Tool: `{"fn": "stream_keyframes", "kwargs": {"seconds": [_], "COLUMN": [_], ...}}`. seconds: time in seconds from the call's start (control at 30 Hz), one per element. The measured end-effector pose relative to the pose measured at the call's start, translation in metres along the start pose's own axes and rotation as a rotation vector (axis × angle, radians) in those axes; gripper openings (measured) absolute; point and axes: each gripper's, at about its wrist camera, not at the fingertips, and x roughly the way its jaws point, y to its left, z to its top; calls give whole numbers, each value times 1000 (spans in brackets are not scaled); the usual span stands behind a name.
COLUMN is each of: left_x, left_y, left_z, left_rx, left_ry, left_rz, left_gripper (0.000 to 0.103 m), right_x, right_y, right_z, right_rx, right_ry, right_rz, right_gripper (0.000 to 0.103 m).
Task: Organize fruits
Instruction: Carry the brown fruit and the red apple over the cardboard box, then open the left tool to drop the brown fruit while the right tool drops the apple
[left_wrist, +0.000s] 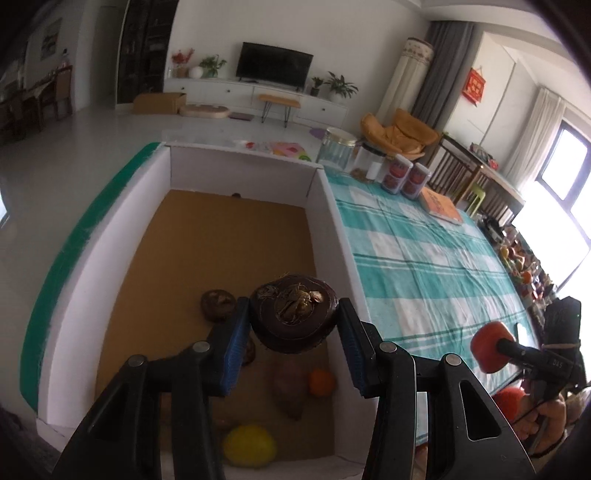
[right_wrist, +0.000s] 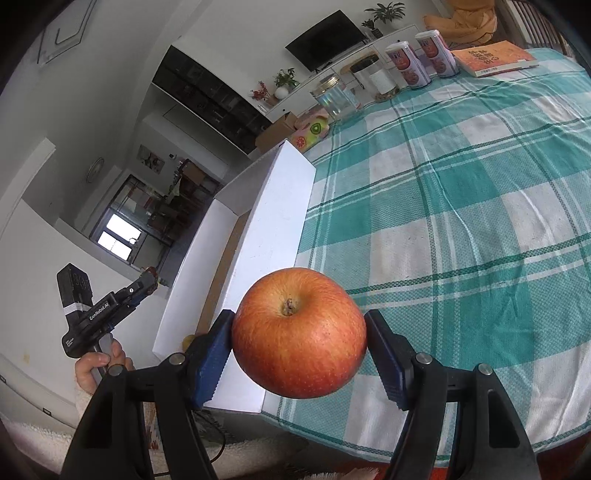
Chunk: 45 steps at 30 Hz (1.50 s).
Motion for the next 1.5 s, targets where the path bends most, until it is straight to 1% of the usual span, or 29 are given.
{"fn": "stream_keyframes", "kwargs": {"seconds": [0.07,0.2,0.3,0.37,0.43,0.47,0.57,0.67,0.77,0.83,0.9,0.97,1.0,1.03,1.07,1.1,1.13,1.17,1.2,1.23,1.27,1.3,1.37,1.4,1.43,1.47,1.5], "left_x": [14,46,76,97,113,120,130,135,141,144,142,133,123,118,109,99,87,76,66,55,48,40,25,20,18,16,15], "left_y": [14,42,61,74,85,90,100,104,104,102,101,99,102,103,100,96,90,83,76,68,64,58,50,49,48,48,46], "left_z": [-3,-1,3,7,9,11,15,18,18,17,17,18,19,21,21,20,18,15,12,9,10,8,6,5,5,4,4], "left_rx": [8,3,-27,-69,-105,-115,-123,-113,-106,-109,-106,-95,-88,-80,-66,-47,-21,5,27,44,55,60,52,38,20,9,4], "left_ry": [47,134,224,295,353,377,426,449,459,465,448,410,386,364,337,303,265,227,190,150,108,67,10,-8,-8,-1,0], "left_rz": [46,102,120,116,121,129,161,187,203,212,225,253,263,264,277,298,317,331,341,353,375,404,469,499,523,535,533], "left_gripper": [48,48,48,49,49,49,49,49,50,51,59,70,70,73,77,80,82,83,84,87,91,91,91,91,91,91,91], "right_x": [17,63,106,143,180,199,244,278,305,316,318,315,311,303,292,278,264,250,236,222,209,196,174,164,158,154,154], "right_y": [29,97,146,173,193,201,215,213,208,207,206,203,199,194,188,185,185,187,190,193,199,202,199,196,193,192,193], "right_z": [9,17,10,6,0,-4,-19,-31,-41,-44,-38,-30,-26,-20,-14,-7,-1,4,8,13,15,18,22,24,27,29,29], "right_rx": [-65,-244,-399,-479,-539,-568,-634,-630,-645,-649,-616,-586,-555,-518,-485,-462,-448,-438,-440,-469,-517,-558,-588,-589,-586,-581,-576], "right_ry": [31,129,216,307,409,465,610,711,756,755,705,663,655,652,643,625,617,607,582,541,495,458,393,368,348,332,320], "right_rz": [23,66,56,51,11,-25,-104,-148,-247,-285,-289,-289,-271,-247,-222,-167,-94,-52,-57,-104,-142,-167,-235,-272,-299,-320,-335], "right_gripper": [70,70,70,70,70,70,70,70,70,70,71,71,72,83,100,99,98,98,100,103,103,103,103,103,103,103,103]}}
